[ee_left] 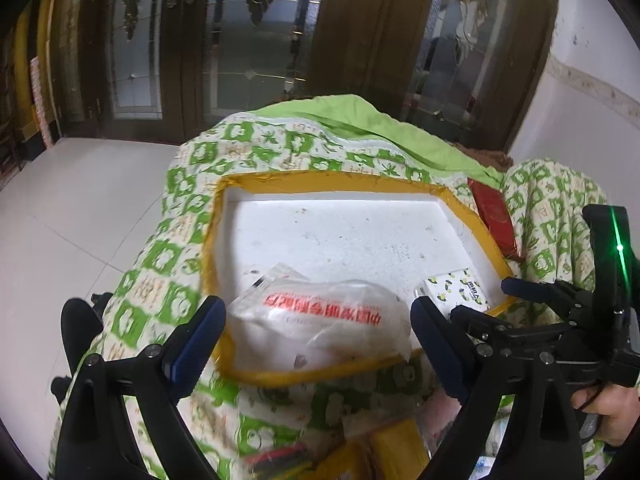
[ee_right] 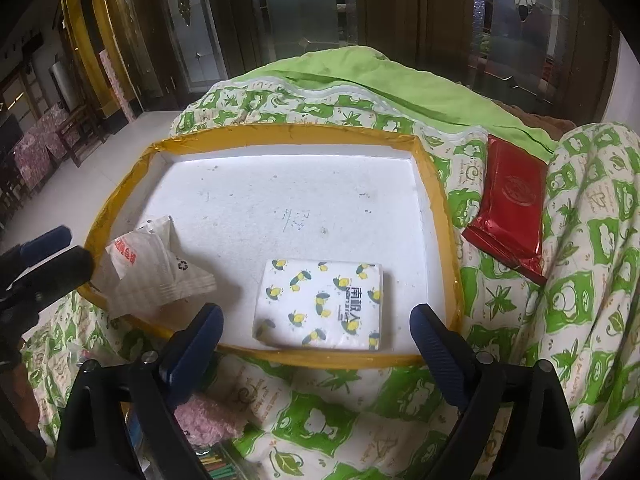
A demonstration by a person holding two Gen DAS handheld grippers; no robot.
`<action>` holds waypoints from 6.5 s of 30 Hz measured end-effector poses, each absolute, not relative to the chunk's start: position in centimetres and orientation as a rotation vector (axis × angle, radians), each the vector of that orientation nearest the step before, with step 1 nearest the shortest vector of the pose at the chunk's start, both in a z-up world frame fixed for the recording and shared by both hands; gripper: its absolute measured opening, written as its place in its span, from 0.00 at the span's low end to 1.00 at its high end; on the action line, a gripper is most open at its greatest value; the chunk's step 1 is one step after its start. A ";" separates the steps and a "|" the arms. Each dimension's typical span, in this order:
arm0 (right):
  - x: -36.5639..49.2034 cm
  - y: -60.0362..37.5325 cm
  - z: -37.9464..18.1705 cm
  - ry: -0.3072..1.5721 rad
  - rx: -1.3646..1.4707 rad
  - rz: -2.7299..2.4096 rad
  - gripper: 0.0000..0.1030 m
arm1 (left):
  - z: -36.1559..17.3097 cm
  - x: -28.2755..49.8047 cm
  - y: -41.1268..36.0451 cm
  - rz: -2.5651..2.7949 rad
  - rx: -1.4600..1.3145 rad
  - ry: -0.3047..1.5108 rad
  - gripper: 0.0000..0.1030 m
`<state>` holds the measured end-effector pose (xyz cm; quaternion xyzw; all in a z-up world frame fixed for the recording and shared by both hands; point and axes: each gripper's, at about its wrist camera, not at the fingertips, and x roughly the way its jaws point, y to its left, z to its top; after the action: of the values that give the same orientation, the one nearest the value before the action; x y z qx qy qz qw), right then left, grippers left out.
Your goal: Organize soft objects
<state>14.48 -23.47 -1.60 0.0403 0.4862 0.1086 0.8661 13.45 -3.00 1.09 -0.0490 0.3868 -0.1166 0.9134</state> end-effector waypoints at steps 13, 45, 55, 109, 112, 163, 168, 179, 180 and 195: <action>12.0 -24.1 -1.1 1.001 0.145 0.205 0.99 | 0.4 9.5 -0.6 -0.204 -0.195 0.775 0.92; 5.4 -26.9 -0.2 1.026 0.301 0.206 0.99 | 0.1 2.3 -1.6 -0.225 -0.134 0.791 0.95; 3.7 -28.0 -0.3 1.054 0.313 0.225 0.99 | -0.1 1.8 -4.0 -0.274 -0.070 0.804 0.95; 2.6 -25.2 -4.9 1.278 0.396 0.287 0.72 | -3.8 2.9 -8.4 -0.363 0.086 0.924 0.38; 2.3 -24.6 -4.9 1.283 0.358 0.283 0.75 | -3.8 3.0 -8.5 -0.362 0.092 0.921 0.43; 1.6 -26.4 -0.8 1.049 0.351 0.297 0.14 | -1.9 2.6 -5.0 -0.381 -0.102 0.859 0.33; 1.5 -26.4 -0.6 1.045 0.350 0.297 0.14 | -1.9 2.5 -5.0 -0.382 -0.103 0.859 0.33; 1.6 -26.4 -0.6 1.043 0.349 0.298 0.14 | -1.9 2.5 -5.0 -0.381 -0.101 0.859 0.33; 1.6 -26.5 -0.6 1.043 0.349 0.297 0.14 | -1.9 2.5 -5.0 -0.381 -0.101 0.859 0.33; 1.6 -26.4 -0.5 1.040 0.349 0.298 0.14 | -1.9 2.5 -5.1 -0.382 -0.100 0.859 0.33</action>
<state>1.58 -26.43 -0.53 0.1653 0.4925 0.1412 0.8427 2.47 -5.09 -1.94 -0.0480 0.4135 -0.1837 0.8905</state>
